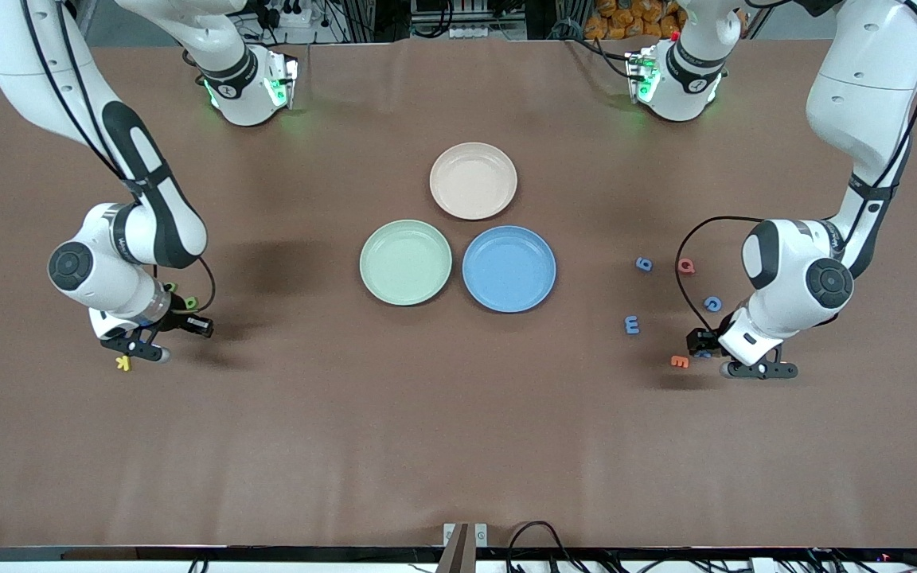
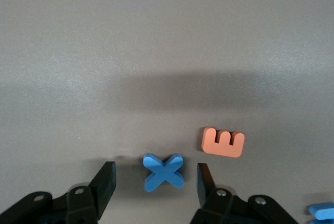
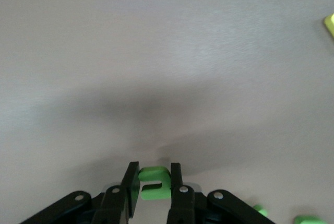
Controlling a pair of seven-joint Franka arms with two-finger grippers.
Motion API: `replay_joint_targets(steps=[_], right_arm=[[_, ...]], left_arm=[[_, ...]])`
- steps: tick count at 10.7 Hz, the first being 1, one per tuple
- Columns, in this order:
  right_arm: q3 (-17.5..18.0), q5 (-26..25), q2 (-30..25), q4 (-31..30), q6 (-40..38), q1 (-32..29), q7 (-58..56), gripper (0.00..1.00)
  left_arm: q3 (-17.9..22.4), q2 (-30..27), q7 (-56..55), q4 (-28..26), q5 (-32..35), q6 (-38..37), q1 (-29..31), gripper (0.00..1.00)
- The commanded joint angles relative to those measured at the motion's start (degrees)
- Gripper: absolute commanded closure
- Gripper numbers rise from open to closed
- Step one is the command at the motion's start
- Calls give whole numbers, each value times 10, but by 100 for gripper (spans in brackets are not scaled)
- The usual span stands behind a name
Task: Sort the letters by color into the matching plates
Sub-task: 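Place the u on the green plate while the left gripper grasps the x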
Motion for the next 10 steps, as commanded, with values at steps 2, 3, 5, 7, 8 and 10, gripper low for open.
replay_joint_targets(steps=[2, 3, 5, 7, 8, 10], right_arm=[[2, 1, -55, -7, -62, 69, 96, 79], [1, 2, -61, -7, -73, 94, 120, 79], [1, 2, -66, -7, -78, 143, 172, 79], [1, 2, -66, -7, -80, 196, 226, 79], [0, 2, -66, -7, -80, 219, 249, 79], [1, 5, -62, -6, -82, 260, 304, 79]], left_arm=[[-1, 9, 7, 1, 8, 18, 1, 36], [-1, 9, 7, 1, 8, 18, 1, 37], [-1, 9, 7, 1, 8, 18, 1, 40], [-1, 9, 8, 1, 8, 18, 0, 40], [-1, 9, 8, 1, 8, 18, 0, 40], [-1, 9, 8, 1, 8, 18, -2, 40]])
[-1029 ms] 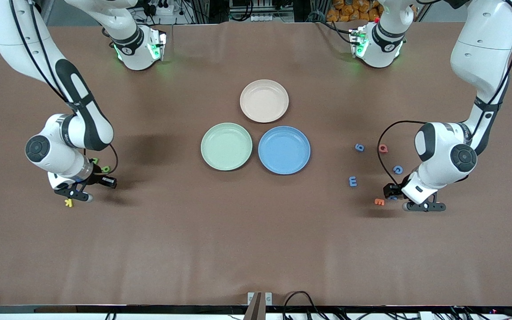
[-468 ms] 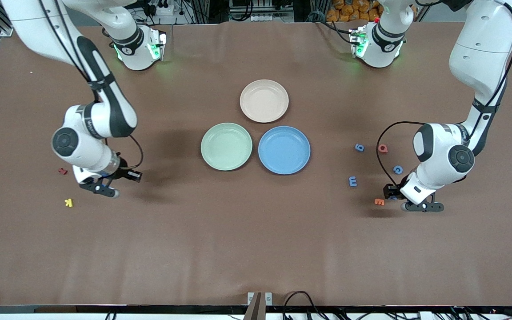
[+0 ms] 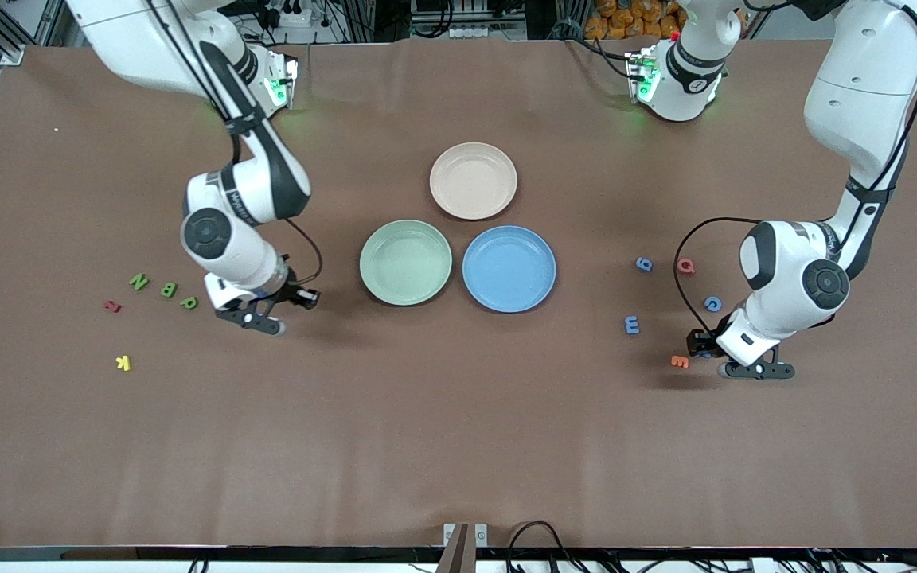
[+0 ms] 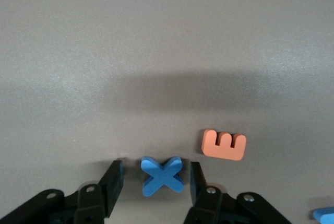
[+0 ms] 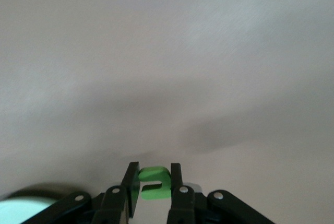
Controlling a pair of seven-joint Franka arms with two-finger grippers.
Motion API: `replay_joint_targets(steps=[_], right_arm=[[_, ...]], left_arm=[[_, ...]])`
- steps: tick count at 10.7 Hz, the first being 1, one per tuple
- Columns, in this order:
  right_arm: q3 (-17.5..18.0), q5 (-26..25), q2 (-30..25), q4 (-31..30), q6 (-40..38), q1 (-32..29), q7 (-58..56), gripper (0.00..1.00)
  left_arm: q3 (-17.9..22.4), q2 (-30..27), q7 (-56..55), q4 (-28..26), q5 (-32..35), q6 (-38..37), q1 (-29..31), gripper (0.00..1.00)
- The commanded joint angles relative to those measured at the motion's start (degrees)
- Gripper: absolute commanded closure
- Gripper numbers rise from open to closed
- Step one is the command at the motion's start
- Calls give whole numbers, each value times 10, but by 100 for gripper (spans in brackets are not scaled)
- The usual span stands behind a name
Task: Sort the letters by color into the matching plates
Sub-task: 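Place the u on the green plate while the left gripper grasps the x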
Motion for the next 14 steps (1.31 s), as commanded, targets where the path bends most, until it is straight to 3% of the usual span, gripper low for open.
replay_joint_targets(steps=[1, 6, 10, 11, 12, 14], right_arm=[[-4, 8, -4, -3, -7, 58, 78, 79], [-3, 31, 18, 22, -7, 133, 157, 79], [-3, 31, 47, 56, -7, 167, 201, 79], [-3, 31, 48, 56, -7, 171, 204, 75], [-3, 31, 48, 55, -13, 174, 211, 1], [-2, 25, 47, 59, -32, 179, 212, 0]], left_arm=[[-1, 2, 7, 1, 8, 9, -3, 40], [-1, 5, 7, 1, 21, 10, -2, 47], [-1, 6, 7, 1, 21, 10, -2, 70], [-1, 6, 7, 1, 21, 11, -2, 76], [-1, 5, 7, 1, 21, 10, -2, 85], [-1, 3, 9, 1, 21, 10, -2, 98]])
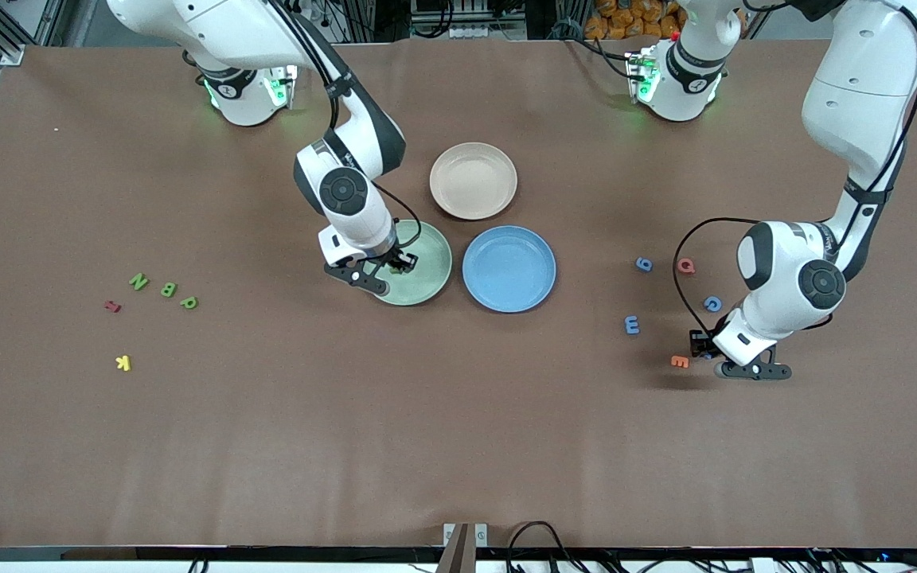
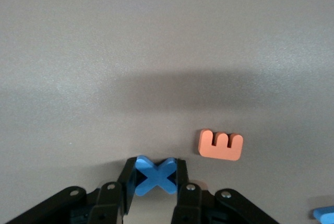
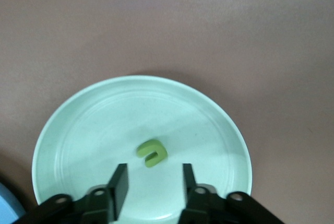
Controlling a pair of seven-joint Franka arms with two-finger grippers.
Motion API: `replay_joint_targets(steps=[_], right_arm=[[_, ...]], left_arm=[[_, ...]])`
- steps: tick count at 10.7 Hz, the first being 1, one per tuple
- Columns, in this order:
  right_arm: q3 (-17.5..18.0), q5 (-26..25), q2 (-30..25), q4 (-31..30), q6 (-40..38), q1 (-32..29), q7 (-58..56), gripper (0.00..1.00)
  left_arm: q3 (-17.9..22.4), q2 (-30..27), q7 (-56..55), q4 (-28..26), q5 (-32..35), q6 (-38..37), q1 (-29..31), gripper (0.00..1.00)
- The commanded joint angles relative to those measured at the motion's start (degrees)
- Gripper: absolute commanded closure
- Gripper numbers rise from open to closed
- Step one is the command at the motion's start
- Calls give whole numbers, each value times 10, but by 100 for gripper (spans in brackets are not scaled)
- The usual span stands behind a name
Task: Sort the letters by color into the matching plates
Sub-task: 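Place the u on the green plate while the left gripper grasps the x, then return the right gripper to the letters while the left gripper lifts the x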
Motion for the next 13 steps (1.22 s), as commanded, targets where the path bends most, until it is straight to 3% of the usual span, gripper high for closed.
replay_joint_targets(steps=[1, 6, 13], right_arm=[[-3, -2, 2, 15, -22, 7, 9, 0], [-36, -8, -17, 15, -51, -79, -88, 0], [-36, -10, -21, 4, -43, -281, -240, 0]], left_arm=[[0, -1, 6, 2, 13, 6, 1, 100], [-1, -22, 6, 8, 13, -14, 0, 100], [-4, -68, -1, 20, 13, -100, -12, 100]])
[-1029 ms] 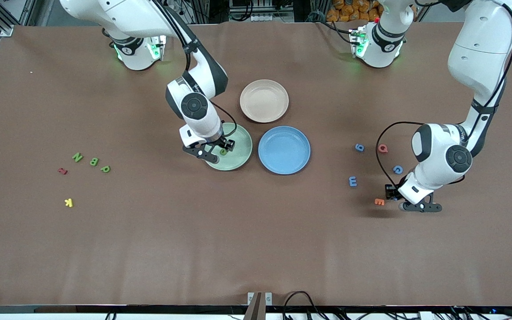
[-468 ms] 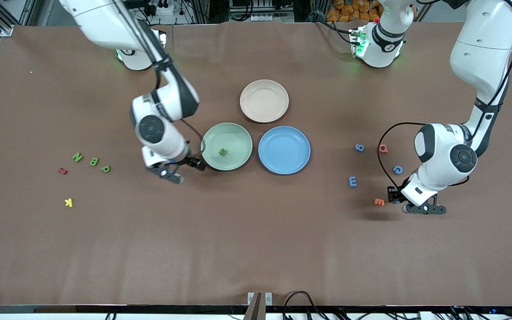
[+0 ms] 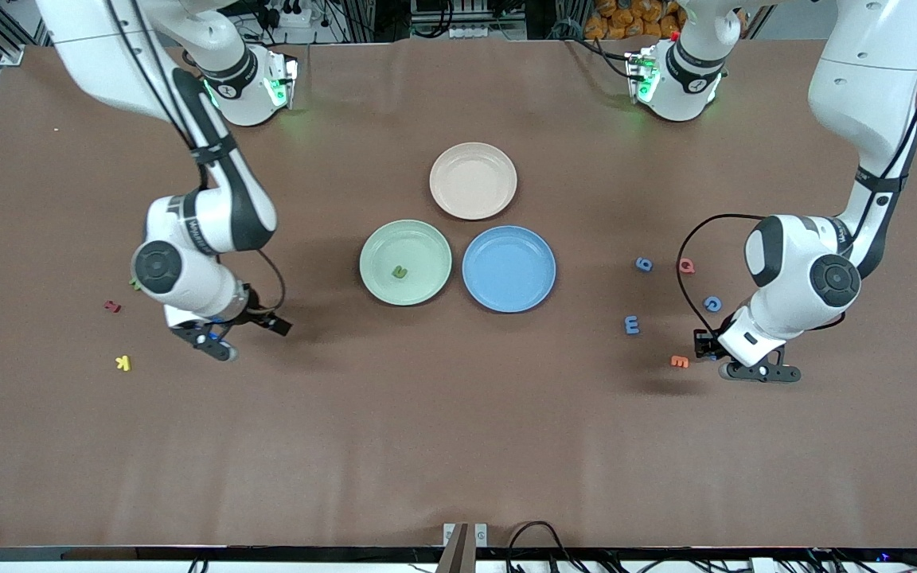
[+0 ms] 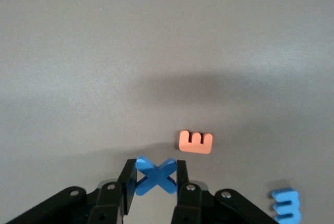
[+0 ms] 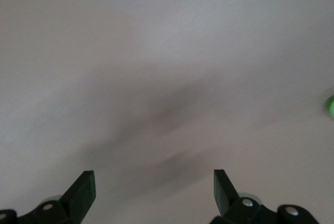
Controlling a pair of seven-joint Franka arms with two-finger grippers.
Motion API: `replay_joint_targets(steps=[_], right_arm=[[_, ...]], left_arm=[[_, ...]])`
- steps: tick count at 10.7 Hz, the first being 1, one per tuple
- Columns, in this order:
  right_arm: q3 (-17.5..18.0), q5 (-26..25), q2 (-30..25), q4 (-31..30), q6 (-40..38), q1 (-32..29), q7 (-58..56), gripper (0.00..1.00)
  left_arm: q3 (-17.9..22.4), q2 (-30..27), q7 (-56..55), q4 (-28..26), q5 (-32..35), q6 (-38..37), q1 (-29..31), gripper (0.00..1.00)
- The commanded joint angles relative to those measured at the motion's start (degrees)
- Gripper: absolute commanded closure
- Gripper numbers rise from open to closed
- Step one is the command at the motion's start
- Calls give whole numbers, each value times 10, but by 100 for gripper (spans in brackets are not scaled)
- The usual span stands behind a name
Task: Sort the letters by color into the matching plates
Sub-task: 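Return the right gripper to the letters while the left gripper lifts the x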
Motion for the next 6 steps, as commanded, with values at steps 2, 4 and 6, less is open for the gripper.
replay_joint_targets(steps=[2, 4, 6], right_arm=[[10, -5, -14, -23, 13, -100, -74, 0], [10, -5, -13, -41, 36, -144, -119, 0], [11, -5, -11, -57, 55, -172, -134, 0]], left_arm=[[-13, -49, -16, 6, 12, -80, -3, 100], [-30, -66, -45, 7, 12, -104, -6, 100], [-46, -78, -79, 5, 12, -119, -7, 100]])
